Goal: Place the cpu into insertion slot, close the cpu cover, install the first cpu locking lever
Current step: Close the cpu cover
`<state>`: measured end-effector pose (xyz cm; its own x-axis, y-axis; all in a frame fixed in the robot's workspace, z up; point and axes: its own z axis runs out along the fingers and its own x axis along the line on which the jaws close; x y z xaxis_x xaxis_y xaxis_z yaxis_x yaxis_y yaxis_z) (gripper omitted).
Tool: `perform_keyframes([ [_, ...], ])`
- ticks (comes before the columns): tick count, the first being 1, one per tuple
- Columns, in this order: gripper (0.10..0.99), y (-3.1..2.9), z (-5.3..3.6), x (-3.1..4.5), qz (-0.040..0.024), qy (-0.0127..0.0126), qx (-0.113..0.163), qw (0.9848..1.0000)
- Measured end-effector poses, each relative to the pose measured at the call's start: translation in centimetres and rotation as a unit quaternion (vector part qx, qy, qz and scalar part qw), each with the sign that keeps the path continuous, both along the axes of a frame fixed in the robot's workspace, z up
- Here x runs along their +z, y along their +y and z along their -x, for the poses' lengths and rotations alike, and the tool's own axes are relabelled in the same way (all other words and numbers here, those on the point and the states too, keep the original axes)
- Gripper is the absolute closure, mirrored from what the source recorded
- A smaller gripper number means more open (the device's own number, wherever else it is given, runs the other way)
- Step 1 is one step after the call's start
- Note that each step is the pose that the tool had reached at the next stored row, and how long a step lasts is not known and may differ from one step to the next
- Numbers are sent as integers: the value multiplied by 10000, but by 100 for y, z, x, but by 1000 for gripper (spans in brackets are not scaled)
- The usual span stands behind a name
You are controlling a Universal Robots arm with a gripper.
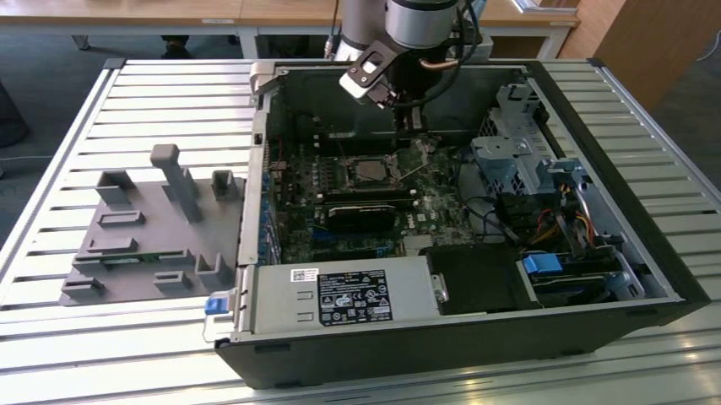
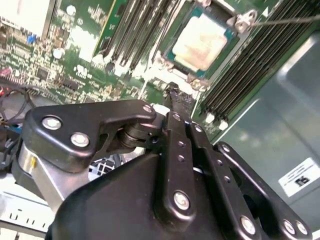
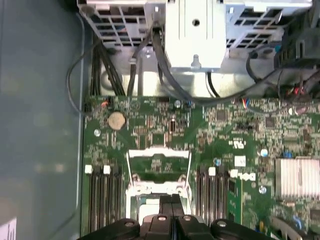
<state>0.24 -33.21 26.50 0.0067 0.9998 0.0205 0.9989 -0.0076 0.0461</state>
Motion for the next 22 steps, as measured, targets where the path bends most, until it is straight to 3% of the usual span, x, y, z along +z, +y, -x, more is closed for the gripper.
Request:
perform_keyframes([
  [14,980,7,-199,-51,5,38,39,10000],
  [21,980,30,-218,-67,4,43,102,9999],
  [22,980,63,-249,-78,4,54,114,9999],
])
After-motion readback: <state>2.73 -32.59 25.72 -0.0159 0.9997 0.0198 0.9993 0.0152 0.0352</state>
